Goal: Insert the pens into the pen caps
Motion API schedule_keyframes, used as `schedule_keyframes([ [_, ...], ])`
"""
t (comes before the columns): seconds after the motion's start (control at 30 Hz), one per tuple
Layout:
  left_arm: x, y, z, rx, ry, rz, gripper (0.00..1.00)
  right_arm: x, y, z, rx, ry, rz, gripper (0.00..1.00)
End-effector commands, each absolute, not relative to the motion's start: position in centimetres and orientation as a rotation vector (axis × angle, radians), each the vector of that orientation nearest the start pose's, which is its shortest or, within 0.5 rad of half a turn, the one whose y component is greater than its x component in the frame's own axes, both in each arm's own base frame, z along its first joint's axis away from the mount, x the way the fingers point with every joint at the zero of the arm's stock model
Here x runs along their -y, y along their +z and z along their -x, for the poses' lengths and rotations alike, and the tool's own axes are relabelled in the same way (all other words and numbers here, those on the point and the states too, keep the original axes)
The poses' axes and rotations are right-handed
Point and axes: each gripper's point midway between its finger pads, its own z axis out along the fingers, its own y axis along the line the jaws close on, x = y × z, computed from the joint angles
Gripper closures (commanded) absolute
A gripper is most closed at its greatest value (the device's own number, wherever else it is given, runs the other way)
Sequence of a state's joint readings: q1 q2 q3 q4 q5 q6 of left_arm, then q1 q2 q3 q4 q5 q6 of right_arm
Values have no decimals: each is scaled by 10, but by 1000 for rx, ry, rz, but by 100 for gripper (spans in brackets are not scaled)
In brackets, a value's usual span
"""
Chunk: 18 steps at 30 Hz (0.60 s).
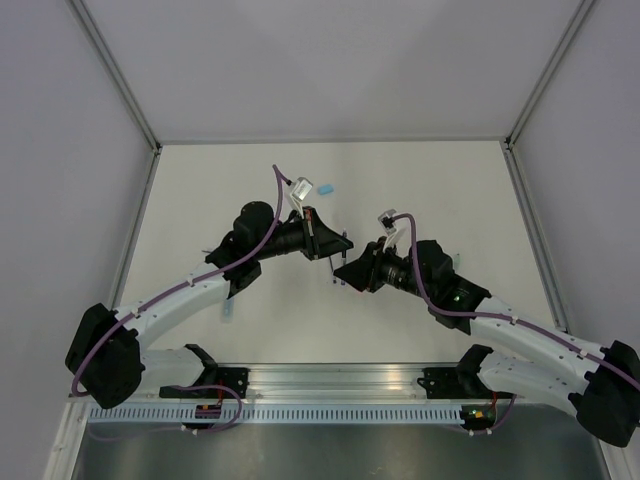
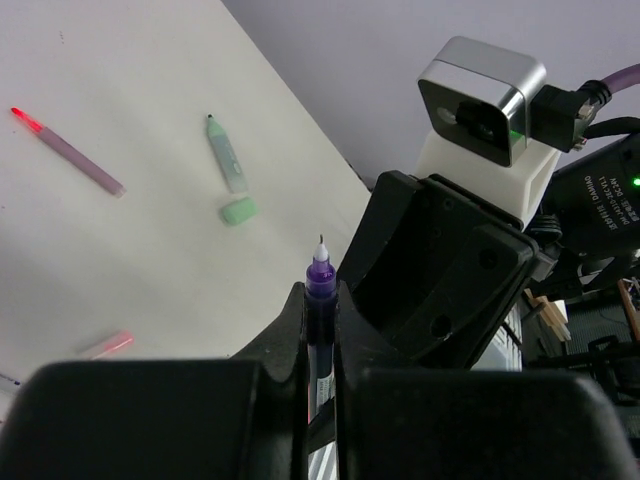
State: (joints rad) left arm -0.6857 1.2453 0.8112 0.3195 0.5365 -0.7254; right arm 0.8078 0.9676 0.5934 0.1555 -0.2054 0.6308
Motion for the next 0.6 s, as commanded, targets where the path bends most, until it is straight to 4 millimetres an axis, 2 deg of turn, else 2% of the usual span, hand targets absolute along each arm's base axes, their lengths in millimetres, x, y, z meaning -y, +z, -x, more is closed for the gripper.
schedule_keyframes([
  [0.0, 337, 286, -220, -1783, -1553, -436, 98, -296, 218, -194, -1868, 1206, 376, 64],
  [0.13, 336, 282, -220, -1802, -1545, -427, 98, -301, 217, -190, -1868, 1245, 391, 82],
  [0.17, 335, 283, -219, -1794, -1540, -435, 98, -302, 220, -188, -1864, 1264, 393, 97],
  [0.2, 334, 284, -219, -1793, -1535, -436, 97, -302, 219, -189, -1867, 1264, 390, 100],
  [0.3, 331, 290, -219, -1789, -1502, -461, 52, -299, 219, -193, -1892, 1215, 383, 100],
  [0.33, 329, 291, -220, -1799, -1483, -457, 23, -298, 229, -199, -1876, 1187, 378, 100],
  [0.4, 321, 293, -229, -1841, -1398, -415, 2, -287, 217, -214, -1949, 1058, 348, 100],
  [0.43, 317, 298, -231, -1843, -1367, -405, 0, -285, 226, -222, -1943, 1021, 354, 100],
  [0.47, 311, 298, -236, -1872, -1309, -382, 0, -278, 214, -222, -2007, 977, 354, 100],
  [0.57, 291, 302, -252, -1892, -1189, -316, 0, -260, 205, -230, -2054, 897, 309, 100],
])
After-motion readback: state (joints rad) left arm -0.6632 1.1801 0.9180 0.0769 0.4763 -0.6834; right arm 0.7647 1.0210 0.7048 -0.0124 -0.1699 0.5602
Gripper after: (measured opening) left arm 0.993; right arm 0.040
